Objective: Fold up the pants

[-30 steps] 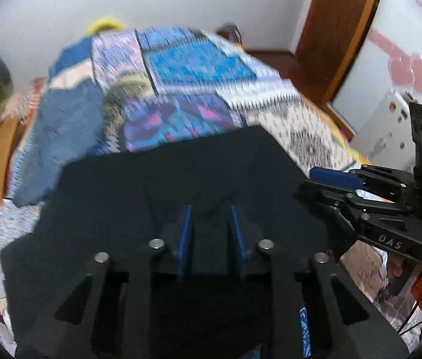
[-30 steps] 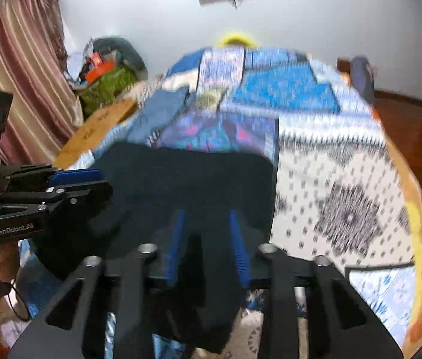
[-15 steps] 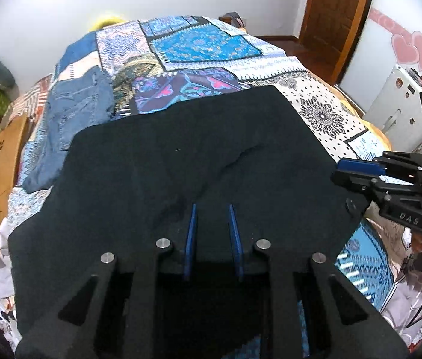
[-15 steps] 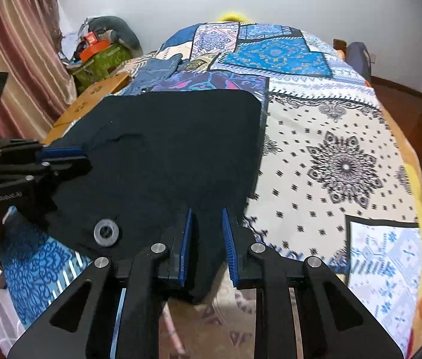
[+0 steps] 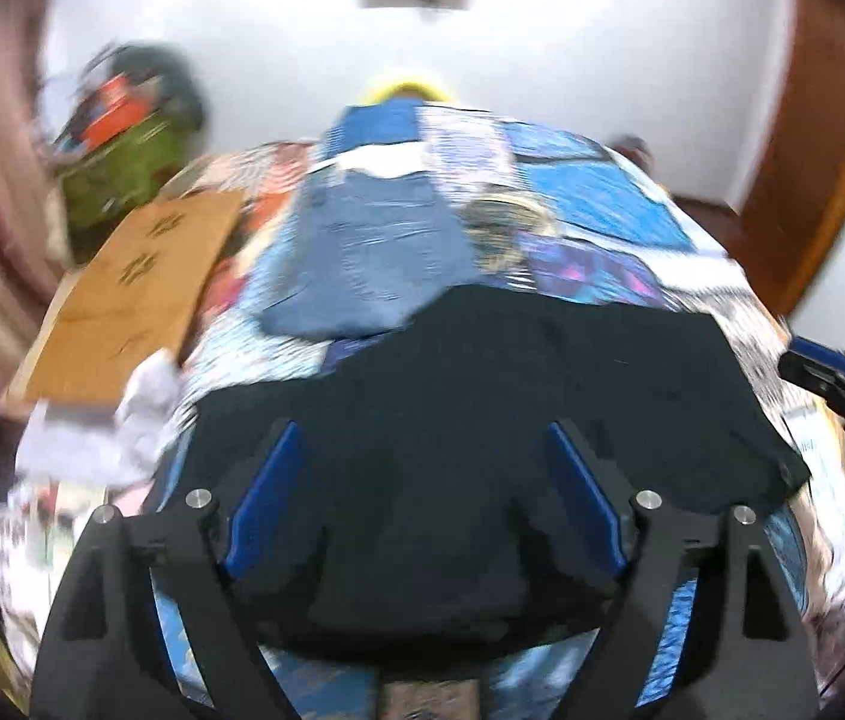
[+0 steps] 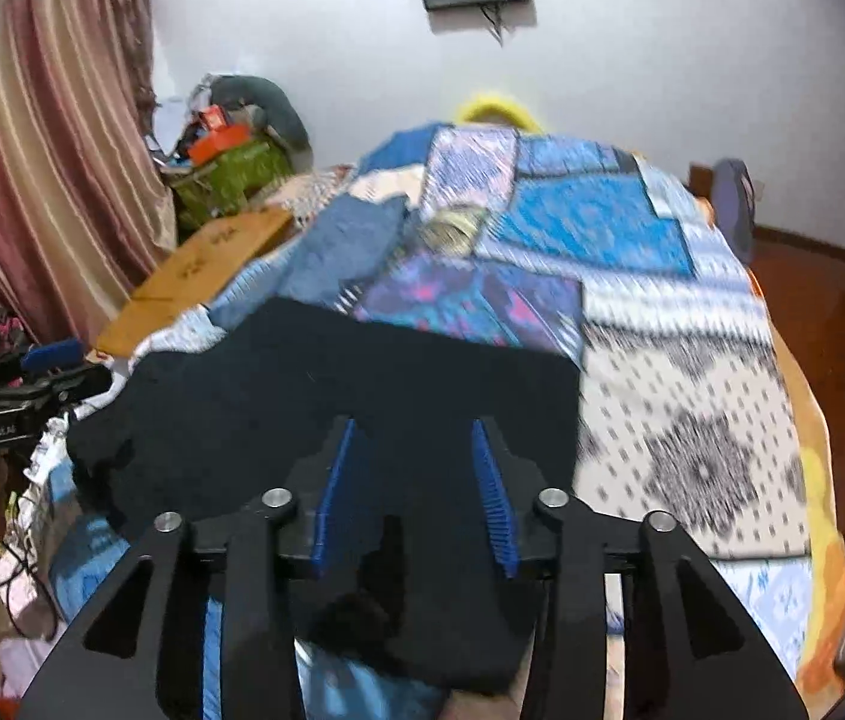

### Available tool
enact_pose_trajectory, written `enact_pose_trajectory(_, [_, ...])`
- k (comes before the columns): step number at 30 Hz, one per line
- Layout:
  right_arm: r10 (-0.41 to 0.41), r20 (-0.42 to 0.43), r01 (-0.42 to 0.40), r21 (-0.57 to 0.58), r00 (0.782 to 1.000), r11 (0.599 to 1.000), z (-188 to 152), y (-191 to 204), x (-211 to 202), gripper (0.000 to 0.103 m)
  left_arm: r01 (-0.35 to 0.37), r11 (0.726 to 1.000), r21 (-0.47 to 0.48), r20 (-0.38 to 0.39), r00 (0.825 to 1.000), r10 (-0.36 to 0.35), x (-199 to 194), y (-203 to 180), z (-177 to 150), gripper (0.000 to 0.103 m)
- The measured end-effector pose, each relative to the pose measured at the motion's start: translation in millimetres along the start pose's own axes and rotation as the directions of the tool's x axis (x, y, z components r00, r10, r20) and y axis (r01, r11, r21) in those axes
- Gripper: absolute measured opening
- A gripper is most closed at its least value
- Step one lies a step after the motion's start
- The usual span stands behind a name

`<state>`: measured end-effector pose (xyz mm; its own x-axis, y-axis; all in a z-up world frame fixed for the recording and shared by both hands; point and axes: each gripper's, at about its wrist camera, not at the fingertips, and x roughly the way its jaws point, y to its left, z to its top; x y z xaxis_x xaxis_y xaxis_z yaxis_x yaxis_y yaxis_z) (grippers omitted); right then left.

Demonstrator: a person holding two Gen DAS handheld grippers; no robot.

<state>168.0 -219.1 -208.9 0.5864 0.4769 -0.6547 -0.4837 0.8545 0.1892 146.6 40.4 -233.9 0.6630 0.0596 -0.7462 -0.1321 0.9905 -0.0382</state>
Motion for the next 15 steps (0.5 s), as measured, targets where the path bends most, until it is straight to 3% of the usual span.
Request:
enact_pose_trajectory(3, [0.019, 0.002, -0.019, -0.024, 1.000, 1.000, 7.6, 13.9, 9.8, 0.041, -0.034, 0.991, -0.132, -0.036, 0.999, 0.029, -0.5, 37.5, -9.1, 0.084])
enact_pose_trajectory(7, [0.046, -0.022, -0.047, -0.067, 0.999, 0.997, 13.6, 33.3, 28.2, 0.041, -0.059, 0.959, -0.278, -0.097, 0.995, 0.033, 4.1, 80.0, -26.4, 0.084])
enact_pose_trajectory(10, [0.055, -0.040, -0.059, -0.095, 0.998, 0.994, 13.8, 43.7, 36.6, 0.041, -0.103, 0.927, -0.361, -0.142, 0.988, 0.055, 6.8, 108.0, -44.8, 0.084])
enact_pose_trajectory(15, [0.053, -0.066, -0.061, -0.129, 0.996, 0.990, 11.9, 50.6, 47.9, 0.042, -0.121, 0.865, -0.486, -0.215, 0.977, 0.016, 19.6, 138.8, -73.1, 0.084])
